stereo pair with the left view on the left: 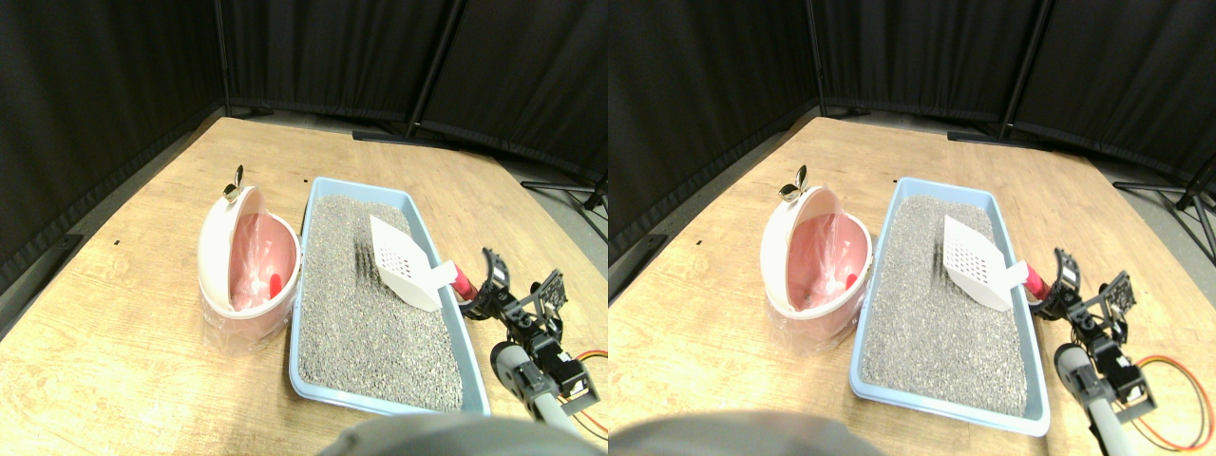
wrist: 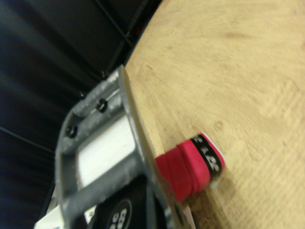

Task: Scoop (unimanual)

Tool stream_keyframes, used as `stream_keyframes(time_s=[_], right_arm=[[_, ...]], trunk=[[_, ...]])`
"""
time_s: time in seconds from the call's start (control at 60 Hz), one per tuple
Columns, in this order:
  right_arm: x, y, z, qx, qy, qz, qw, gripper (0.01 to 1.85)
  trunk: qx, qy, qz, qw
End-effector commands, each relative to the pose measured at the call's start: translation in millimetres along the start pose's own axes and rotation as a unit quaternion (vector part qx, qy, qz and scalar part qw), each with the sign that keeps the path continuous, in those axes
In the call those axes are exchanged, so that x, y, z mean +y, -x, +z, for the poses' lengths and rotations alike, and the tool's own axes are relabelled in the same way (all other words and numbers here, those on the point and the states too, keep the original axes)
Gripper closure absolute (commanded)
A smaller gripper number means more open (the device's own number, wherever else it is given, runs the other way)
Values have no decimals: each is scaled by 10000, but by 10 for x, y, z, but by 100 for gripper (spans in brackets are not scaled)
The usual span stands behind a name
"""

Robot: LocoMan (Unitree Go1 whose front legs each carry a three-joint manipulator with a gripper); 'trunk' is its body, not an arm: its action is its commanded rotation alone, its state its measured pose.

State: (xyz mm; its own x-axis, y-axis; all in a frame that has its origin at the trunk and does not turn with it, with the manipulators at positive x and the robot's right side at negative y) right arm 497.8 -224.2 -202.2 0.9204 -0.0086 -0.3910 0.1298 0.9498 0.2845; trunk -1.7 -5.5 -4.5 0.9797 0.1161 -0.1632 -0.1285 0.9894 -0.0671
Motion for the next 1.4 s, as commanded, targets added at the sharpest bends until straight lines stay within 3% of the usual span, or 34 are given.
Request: stream_keyframes(time_s=[0.017,0.333,0.4,0.433,0.517,0.6,0.8,0.967,1.05,1.167,1.4], right_arm=[[63,62,77,-113,39,134,9998,27],[77,255,144,-364,139,432,9983,39],[86,359,146,-618,280,340,9971,45],[84,382,146,-780,550,617,9935,60],[69,461,132,-1193,677,723,9879,110],[36,535,127,-1326,841,821,9842,144],[-22,678,91,-1503,824,728,9825,179],[-95,761,38,-1894,1068,834,9725,181],[-143,828,-5,-2108,1581,793,9614,181],[-156,871,-44,-2039,1852,733,9585,181],[-121,933,-93,-1824,1959,624,9615,181]], trunk=[[40,99,-11,9999],[58,59,-104,9999],[67,37,-140,9999],[71,25,-162,9998],[85,-5,-221,9997],[100,-33,-301,9995],[119,-114,-494,9986],[127,-187,-662,9975],[121,-215,-727,9970],[119,-238,-833,9962],[144,-215,-868,9959]])
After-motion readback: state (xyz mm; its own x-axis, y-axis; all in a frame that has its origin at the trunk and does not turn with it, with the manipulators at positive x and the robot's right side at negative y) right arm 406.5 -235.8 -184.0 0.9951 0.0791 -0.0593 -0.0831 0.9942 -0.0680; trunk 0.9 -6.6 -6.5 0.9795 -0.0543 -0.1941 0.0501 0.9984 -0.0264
